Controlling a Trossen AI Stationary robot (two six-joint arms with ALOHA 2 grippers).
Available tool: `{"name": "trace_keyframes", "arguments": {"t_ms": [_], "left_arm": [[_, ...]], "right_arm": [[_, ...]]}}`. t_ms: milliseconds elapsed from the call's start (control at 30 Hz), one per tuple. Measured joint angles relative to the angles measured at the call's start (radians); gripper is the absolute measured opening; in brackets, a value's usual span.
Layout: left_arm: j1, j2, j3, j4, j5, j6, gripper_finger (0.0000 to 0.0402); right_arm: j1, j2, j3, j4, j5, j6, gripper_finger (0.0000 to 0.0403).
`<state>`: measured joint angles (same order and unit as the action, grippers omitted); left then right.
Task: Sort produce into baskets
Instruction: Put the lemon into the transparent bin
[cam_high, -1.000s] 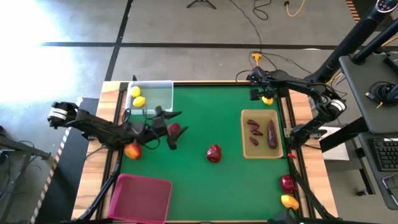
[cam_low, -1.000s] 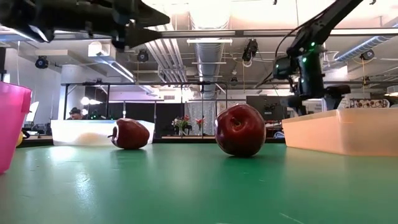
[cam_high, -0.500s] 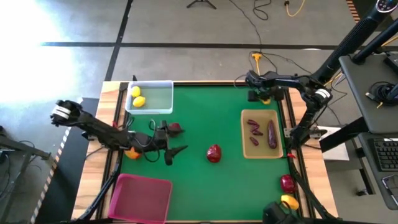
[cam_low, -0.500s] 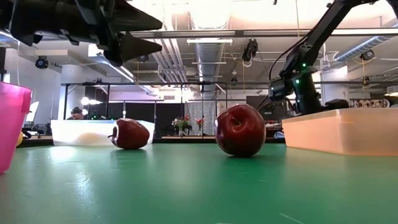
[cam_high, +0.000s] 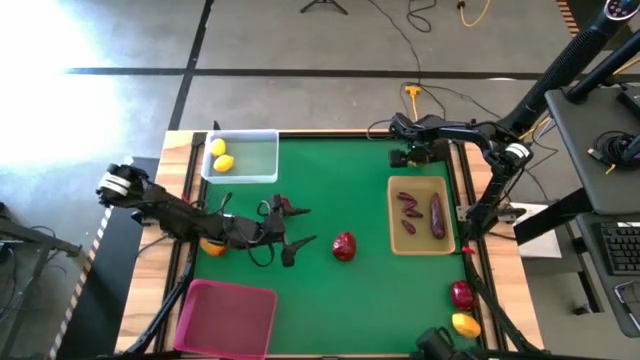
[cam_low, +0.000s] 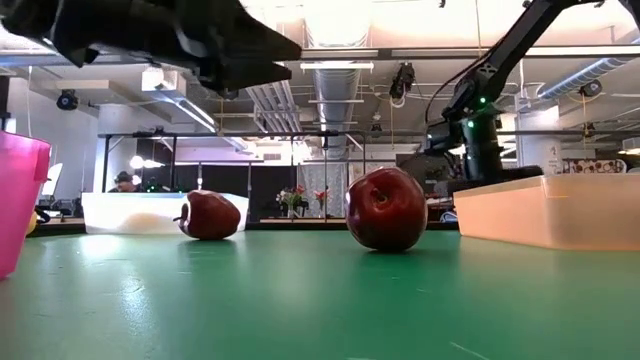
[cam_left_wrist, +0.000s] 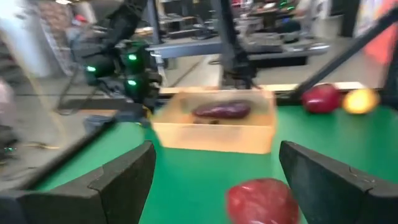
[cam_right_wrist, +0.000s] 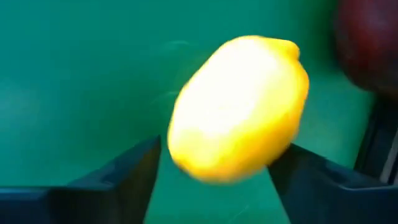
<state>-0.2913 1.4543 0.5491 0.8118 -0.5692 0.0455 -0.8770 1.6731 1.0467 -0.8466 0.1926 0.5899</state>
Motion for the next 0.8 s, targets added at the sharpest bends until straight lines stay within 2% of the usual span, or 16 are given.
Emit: {"name": "trace_keyframes", "arguments": {"t_ms": [100, 233, 333, 433, 533, 600, 667, 733, 800], "left_arm": [[0.000, 0.043, 0.042, -0.030, -0.100, 0.043, 0.0323], [0.000, 0.085, 0.098, -0.182, -0.200, 0.023, 0.0323], [0.000, 0.093, 0.145, -0.335, -0.235, -0.048, 0.0323], [0.000, 0.087, 0.182, -0.474, -0.259, -0.127, 0.0323], [0.000, 0.075, 0.198, -0.519, -0.277, -0.195, 0.0323], [0.004, 0.074, 0.200, -0.519, -0.226, -0.218, 0.0323], [0.014, 0.079, 0.210, -0.519, -0.106, -0.236, 0.0323], [0.023, 0.091, 0.225, -0.512, -0.002, -0.261, 0.0323], [0.024, 0.116, 0.241, -0.510, 0.032, -0.279, 0.0323]], "right_arm": [[0.046, -0.014, 0.019, 0.013, 0.020, -0.094, 0.0214], [0.104, -0.018, 0.047, 0.078, 0.035, -0.166, 0.0141], [0.140, -0.020, 0.080, 0.099, 0.033, -0.248, 0.0094], [0.160, -0.020, 0.128, 0.074, 0.035, -0.416, 0.0060], [0.157, -0.022, 0.175, 0.032, 0.072, -0.549, 0.0035], [0.136, -0.022, 0.189, 0.029, 0.150, -0.660, 0.0023], [0.107, -0.016, 0.199, 0.009, 0.223, -0.753, 0.0020], [0.075, -0.008, 0.221, -0.033, 0.237, -0.802, 0.0030], [0.050, -0.003, 0.245, -0.097, 0.237, -0.828, 0.0054]]}}
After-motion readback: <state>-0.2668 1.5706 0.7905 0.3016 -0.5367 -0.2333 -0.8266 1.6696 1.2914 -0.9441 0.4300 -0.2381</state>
